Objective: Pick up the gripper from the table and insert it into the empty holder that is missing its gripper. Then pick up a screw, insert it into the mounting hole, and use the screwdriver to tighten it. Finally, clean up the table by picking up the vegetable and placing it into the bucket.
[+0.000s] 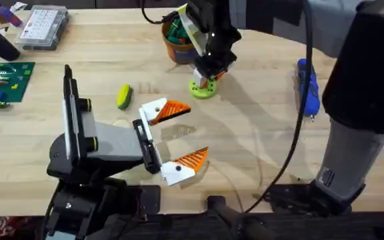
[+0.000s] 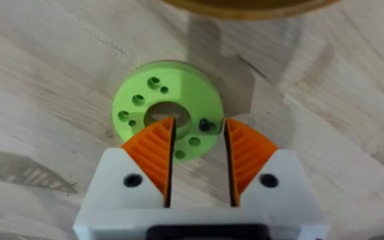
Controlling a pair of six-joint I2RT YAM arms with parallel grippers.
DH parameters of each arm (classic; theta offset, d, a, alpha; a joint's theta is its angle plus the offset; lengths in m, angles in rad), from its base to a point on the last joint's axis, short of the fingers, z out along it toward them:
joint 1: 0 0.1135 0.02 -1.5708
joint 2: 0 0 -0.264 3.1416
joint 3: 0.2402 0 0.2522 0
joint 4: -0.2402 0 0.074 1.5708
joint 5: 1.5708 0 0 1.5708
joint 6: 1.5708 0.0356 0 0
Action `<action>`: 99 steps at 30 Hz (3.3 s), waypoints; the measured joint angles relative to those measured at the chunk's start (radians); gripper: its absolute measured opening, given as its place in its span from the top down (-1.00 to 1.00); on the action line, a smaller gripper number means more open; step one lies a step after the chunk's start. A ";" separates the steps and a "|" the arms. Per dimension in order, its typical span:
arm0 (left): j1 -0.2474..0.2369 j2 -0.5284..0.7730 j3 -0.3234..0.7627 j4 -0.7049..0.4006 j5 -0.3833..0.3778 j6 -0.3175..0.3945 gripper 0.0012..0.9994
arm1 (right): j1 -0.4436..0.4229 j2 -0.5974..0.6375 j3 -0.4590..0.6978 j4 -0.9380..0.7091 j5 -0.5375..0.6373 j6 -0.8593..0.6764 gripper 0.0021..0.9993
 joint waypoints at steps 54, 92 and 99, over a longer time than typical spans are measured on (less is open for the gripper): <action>0.000 0.000 0.000 0.000 0.000 0.000 -0.98 | 0.000 -0.035 0.000 -0.010 0.000 0.000 0.20; 0.000 0.000 0.000 0.000 0.000 0.000 -0.98 | 0.000 -0.035 0.000 0.002 -0.001 0.000 0.44; 0.000 0.000 0.000 0.000 0.000 0.000 -0.98 | 0.000 -0.027 0.000 -0.001 0.000 0.000 0.44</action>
